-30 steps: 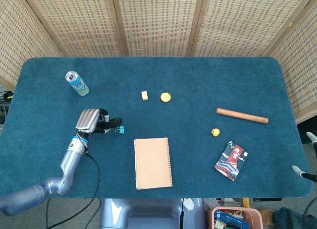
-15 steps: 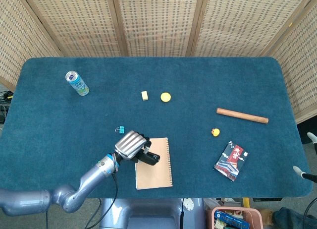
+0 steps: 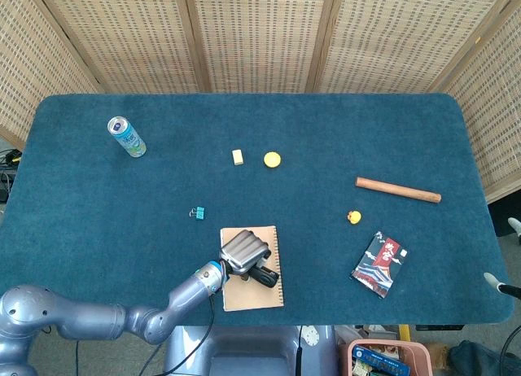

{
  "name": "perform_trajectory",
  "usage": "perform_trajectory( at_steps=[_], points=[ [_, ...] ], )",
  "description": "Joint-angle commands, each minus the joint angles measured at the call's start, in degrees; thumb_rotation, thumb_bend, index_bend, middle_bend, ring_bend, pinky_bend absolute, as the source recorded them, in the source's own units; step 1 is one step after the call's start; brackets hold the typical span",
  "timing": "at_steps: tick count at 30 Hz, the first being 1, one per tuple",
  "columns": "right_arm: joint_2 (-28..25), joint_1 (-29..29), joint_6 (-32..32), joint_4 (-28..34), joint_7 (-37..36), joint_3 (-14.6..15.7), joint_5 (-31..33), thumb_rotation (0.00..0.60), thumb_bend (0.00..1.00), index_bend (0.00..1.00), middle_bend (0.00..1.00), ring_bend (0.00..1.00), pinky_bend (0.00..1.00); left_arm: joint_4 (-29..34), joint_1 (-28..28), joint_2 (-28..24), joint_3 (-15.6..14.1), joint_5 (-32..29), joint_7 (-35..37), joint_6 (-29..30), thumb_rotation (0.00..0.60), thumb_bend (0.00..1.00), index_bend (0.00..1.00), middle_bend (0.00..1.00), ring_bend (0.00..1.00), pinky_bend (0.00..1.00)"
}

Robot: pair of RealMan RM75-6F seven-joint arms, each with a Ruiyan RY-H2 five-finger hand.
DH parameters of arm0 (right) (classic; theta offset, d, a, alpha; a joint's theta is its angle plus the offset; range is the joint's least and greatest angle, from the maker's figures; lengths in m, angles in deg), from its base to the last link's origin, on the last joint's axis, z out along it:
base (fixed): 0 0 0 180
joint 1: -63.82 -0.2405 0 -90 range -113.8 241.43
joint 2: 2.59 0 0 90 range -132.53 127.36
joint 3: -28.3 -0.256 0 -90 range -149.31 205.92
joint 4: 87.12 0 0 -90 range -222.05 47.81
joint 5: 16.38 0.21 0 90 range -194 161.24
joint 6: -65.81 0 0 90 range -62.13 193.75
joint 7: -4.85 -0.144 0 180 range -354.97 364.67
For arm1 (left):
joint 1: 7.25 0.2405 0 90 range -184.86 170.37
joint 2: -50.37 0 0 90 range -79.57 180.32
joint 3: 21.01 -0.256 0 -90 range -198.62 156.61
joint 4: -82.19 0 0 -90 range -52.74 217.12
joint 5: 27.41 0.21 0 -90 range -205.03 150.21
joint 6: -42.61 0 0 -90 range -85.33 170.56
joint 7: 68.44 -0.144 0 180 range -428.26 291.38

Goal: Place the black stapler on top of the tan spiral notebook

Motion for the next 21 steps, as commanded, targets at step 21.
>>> perform_trajectory(
  at_steps=[21],
  points=[
    [-0.6, 0.5, -1.6, 1.2, -0.5, 0.7, -2.4, 0.600, 0.00, 0.00, 0.00, 0.00, 0.00, 26.3, 8.3, -27.5, -3.1, 11.5, 7.5, 17.7, 0.600, 0.00, 0.00, 0.00, 0.00, 0.00]
  ],
)
